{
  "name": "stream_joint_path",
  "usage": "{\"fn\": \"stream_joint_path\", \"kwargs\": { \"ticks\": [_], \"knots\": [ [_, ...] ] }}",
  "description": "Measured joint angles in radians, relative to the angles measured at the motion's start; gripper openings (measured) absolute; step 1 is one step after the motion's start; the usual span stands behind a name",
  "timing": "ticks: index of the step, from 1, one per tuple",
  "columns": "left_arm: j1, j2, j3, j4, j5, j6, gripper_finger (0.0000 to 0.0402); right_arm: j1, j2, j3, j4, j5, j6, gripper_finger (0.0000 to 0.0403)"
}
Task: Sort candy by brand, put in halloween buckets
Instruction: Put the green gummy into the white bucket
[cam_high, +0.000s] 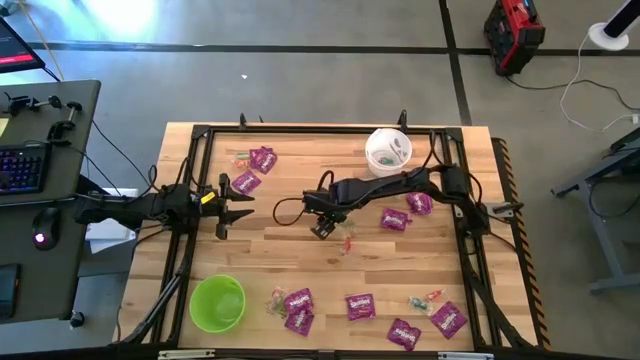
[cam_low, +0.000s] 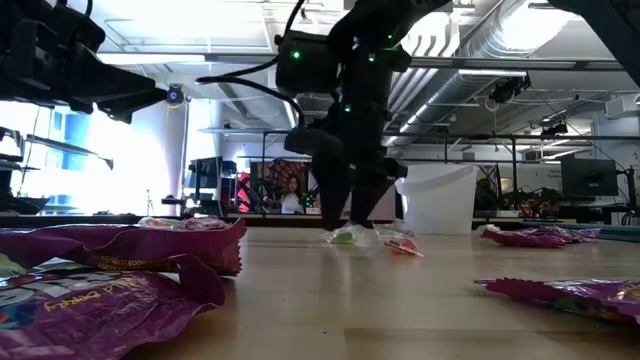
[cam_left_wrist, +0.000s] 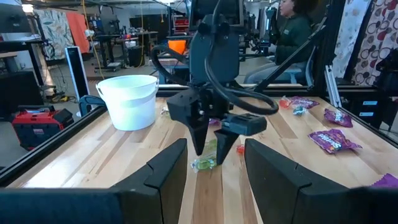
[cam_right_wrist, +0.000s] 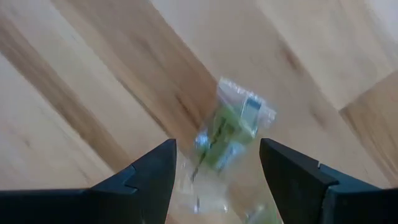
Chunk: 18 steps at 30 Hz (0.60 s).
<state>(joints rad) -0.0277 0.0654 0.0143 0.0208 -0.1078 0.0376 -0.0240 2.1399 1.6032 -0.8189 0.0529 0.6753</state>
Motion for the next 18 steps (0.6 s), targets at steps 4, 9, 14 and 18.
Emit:
{"fn": "stream_joint_path", "kwargs": {
  "ticks": [4,9,14,18],
  "knots": [
    [0.0,0.0,0.0,0.0,0.0,0.0,0.0152,0.0,0.005,0.0,-0.004,0.011,0.0,0.0219],
    [0.0,0.0,0.0,0.0,0.0,0.0,0.0152,0.0,0.031,0.0,-0.016,0.017,0.032,0.0175],
    [0.0,0.0,0.0,0.0,0.0,0.0,0.0152,-0.001,0.037,0.0,-0.016,0.016,0.034,0.0132],
    [0.0,0.0,0.0,0.0,0.0,0.0,0.0152,-0.005,-0.017,0.0,-0.038,0.048,0.014,0.0058]
  ]
}}
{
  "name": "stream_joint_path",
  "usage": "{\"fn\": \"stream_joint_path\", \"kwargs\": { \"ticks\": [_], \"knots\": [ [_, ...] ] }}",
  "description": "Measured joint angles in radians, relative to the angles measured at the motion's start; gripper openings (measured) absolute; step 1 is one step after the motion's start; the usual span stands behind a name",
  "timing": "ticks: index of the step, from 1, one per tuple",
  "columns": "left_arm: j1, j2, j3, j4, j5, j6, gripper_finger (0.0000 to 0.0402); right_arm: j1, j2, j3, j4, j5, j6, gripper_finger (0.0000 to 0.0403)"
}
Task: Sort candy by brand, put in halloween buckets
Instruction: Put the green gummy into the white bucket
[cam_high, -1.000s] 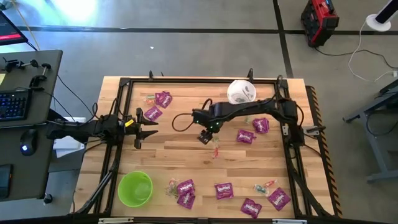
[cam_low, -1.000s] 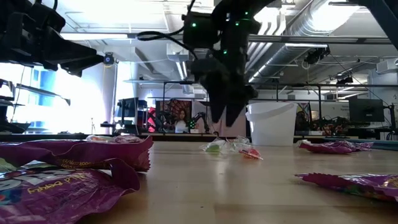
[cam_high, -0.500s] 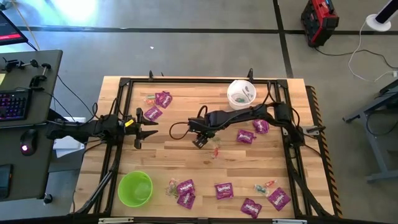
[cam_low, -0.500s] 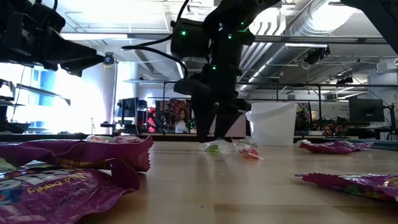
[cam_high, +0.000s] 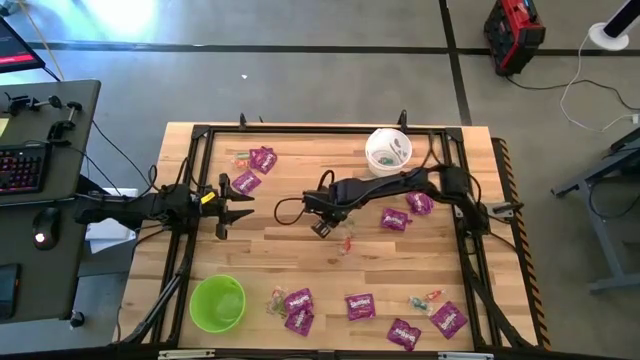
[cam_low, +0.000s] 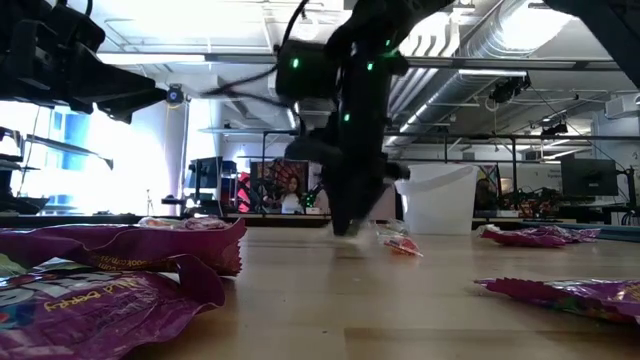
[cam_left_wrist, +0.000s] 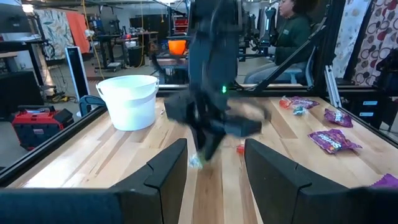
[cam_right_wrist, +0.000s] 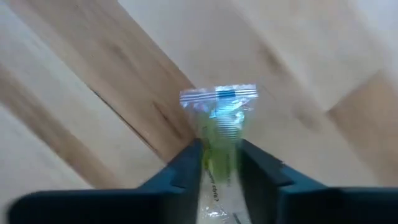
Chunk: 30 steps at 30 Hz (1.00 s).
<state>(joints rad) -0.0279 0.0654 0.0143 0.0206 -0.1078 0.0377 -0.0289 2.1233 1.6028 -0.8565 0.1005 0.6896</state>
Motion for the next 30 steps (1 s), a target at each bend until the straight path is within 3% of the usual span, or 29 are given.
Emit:
{"fn": "stream_joint_path", "kwargs": {
  "ticks": [3,7,12,14,19,24,30],
  "knots": [
    [0.0,0.0,0.0,0.0,0.0,0.0,0.0152,-0.027,-0.083,0.001,-0.024,0.027,-0.018,0.0013],
    [0.0,0.0,0.0,0.0,-0.001,0.0,0.0152,-0.093,-0.193,0.001,-0.088,0.104,-0.018,0.0024],
    [0.0,0.0,0.0,-0.001,0.0,0.0,0.0152,-0.213,-0.326,-0.01,-0.235,0.305,-0.021,0.0005],
    [0.0,0.0,0.0,-0.001,0.0,0.0,0.0152,-0.285,-0.369,-0.055,-0.267,0.328,-0.019,0.0006],
    [0.0,0.0,0.0,0.0,0.0,0.0,0.0152,-0.449,-0.474,-0.266,-0.201,0.245,-0.021,0.001],
    [0.0,0.0,0.0,0.0,0.0,0.0,0.0152,-0.505,-0.589,-0.386,0.005,0.177,-0.099,0.0021],
    [0.0,0.0,0.0,0.0,0.0,0.0,0.0152,-0.554,-0.607,-0.408,0.023,0.078,-0.246,0.0105]
  ]
}}
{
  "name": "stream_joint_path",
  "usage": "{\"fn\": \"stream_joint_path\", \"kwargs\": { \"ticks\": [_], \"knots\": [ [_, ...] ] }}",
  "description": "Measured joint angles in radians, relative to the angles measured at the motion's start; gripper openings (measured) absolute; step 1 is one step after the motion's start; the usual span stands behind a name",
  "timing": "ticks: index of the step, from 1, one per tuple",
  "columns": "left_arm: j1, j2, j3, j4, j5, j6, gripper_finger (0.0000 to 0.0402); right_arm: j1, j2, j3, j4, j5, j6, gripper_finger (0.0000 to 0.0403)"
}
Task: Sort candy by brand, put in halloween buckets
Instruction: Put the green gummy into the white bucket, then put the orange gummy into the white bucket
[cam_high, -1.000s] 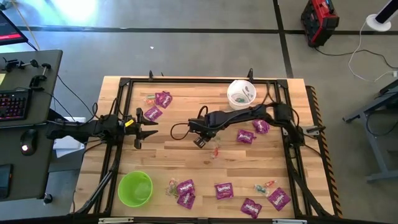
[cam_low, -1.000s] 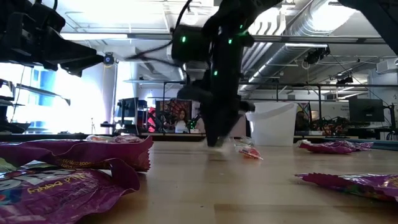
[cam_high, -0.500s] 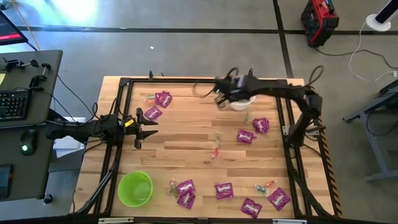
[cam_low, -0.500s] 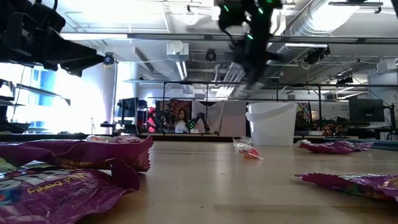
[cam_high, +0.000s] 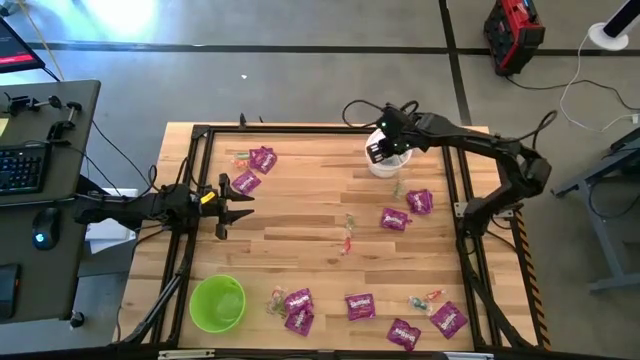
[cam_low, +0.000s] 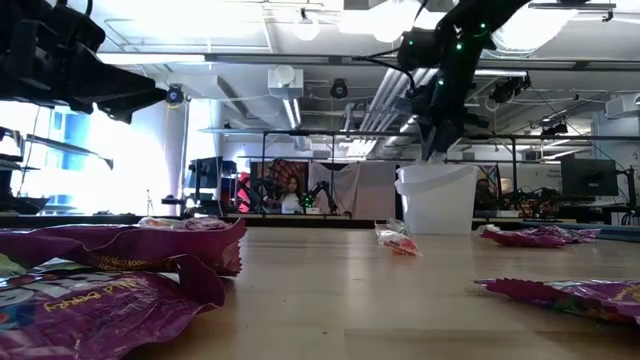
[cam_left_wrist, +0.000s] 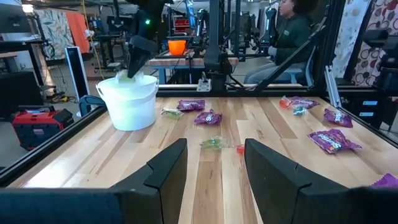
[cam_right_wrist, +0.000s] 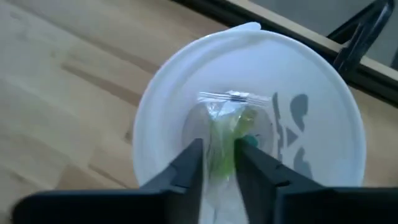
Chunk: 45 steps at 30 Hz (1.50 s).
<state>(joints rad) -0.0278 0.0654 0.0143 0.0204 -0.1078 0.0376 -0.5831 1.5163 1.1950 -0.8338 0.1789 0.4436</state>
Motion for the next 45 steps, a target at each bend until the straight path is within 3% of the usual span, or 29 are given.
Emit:
{"fn": "stream_joint_path", "kwargs": {
  "ticks": [4,8,13,19,24,31,32,34,36,38,41,45],
  "knots": [
    [0.0,0.0,0.0,0.0,0.0,0.0,0.0152,-0.011,0.006,0.0,-0.032,-0.032,-0.093,0.0185],
    [0.0,0.0,0.0,0.0,0.0,0.0,0.0152,-0.011,-0.001,0.027,-0.034,-0.045,-0.152,0.0238],
    [0.0,0.0,0.0,0.0,0.0,0.0,0.0152,-0.006,-0.059,0.134,0.033,-0.153,-0.158,0.0251],
    [0.0,0.0,0.0,0.04,0.007,-0.059,0.0152,0.001,-0.116,0.267,0.233,-0.413,-0.13,0.0248],
    [0.0,0.0,0.0,0.382,0.044,-0.292,0.0152,0.037,-0.114,0.316,0.354,-0.413,-0.065,0.0248],
    [0.0,0.0,0.0,0.87,0.043,-0.454,0.0152,0.079,-0.113,0.316,0.396,-0.328,0.084,0.0248],
    [0.0,0.0,0.0,0.923,0.034,-0.472,0.0152,0.085,-0.111,0.316,0.396,-0.318,0.101,0.0248],
    [0.0,0.0,0.011,0.962,-0.082,-0.493,0.0151,0.095,-0.109,0.315,0.395,-0.301,0.129,0.0248],
    [0.0,0.001,0.045,0.871,-0.254,-0.54,0.0147,0.104,-0.109,0.315,0.394,-0.287,0.136,0.0248],
    [0.0,0.025,0.112,0.655,-0.388,-0.658,0.0139,0.109,-0.109,0.315,0.395,-0.284,0.136,0.0248],
    [0.02,0.14,0.264,0.286,-0.374,-0.777,0.0128,0.109,-0.109,0.315,0.394,-0.287,0.135,0.0248],
    [0.092,0.379,0.481,0.033,-0.308,-0.804,0.0114,0.108,-0.109,0.315,0.397,-0.288,0.089,0.0248]
  ]
}}
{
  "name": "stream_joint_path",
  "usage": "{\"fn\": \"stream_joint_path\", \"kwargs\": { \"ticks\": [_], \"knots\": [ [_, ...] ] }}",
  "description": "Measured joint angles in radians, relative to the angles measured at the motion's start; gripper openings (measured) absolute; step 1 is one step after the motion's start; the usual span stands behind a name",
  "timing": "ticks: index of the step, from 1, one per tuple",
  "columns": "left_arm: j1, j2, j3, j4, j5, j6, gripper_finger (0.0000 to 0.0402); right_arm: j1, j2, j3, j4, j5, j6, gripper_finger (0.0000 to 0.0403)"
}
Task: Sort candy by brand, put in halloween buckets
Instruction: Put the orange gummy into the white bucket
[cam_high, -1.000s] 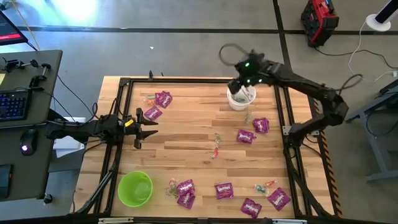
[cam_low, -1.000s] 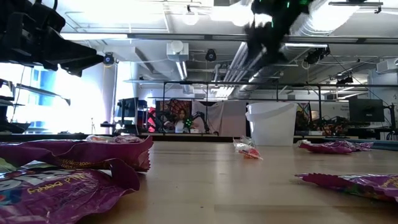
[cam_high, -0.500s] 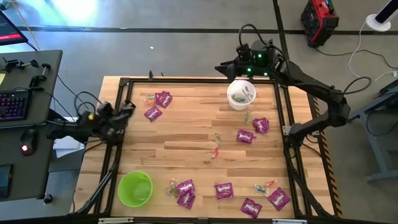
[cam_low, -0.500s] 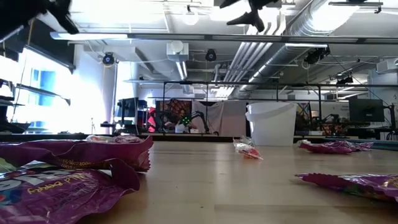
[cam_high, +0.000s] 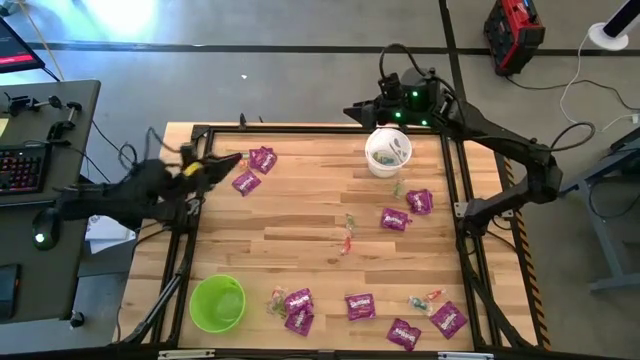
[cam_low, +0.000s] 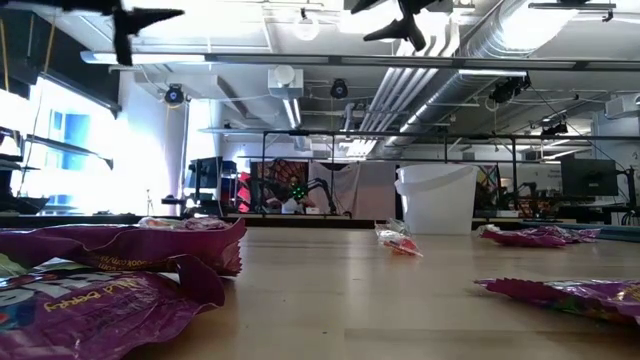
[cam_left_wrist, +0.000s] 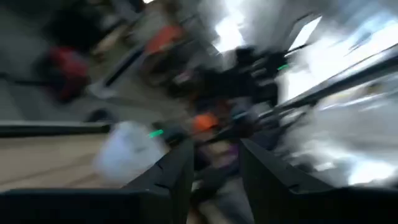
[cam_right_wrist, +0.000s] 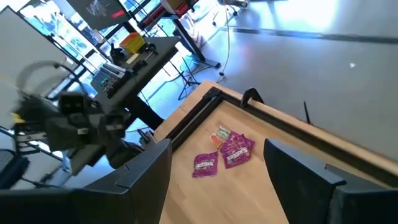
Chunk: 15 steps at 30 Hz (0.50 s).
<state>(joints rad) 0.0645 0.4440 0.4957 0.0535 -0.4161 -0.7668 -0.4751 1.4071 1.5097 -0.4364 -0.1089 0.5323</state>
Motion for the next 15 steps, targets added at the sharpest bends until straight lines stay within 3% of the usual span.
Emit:
{"fn": "stream_joint_path", "kwargs": {
  "ticks": [3,7,11,15],
  "knots": [
    [0.122,0.155,0.17,-0.372,0.021,-0.043,0.0099,0.0,0.0,0.002,0.009,-0.01,-0.042,0.0247],
    [0.352,0.359,0.328,-0.839,0.279,-0.075,0.008,-0.001,0.0,0.032,-0.003,-0.087,-0.119,0.0247],
    [0.535,0.553,0.347,-0.952,0.532,0.082,0.0072,-0.001,0.0,0.059,-0.047,-0.13,-0.19,0.0247],
    [0.641,0.729,0.347,-0.985,0.557,0.215,0.0072,-0.001,-0.001,0.066,-0.076,-0.13,-0.222,0.0247]
  ]
}}
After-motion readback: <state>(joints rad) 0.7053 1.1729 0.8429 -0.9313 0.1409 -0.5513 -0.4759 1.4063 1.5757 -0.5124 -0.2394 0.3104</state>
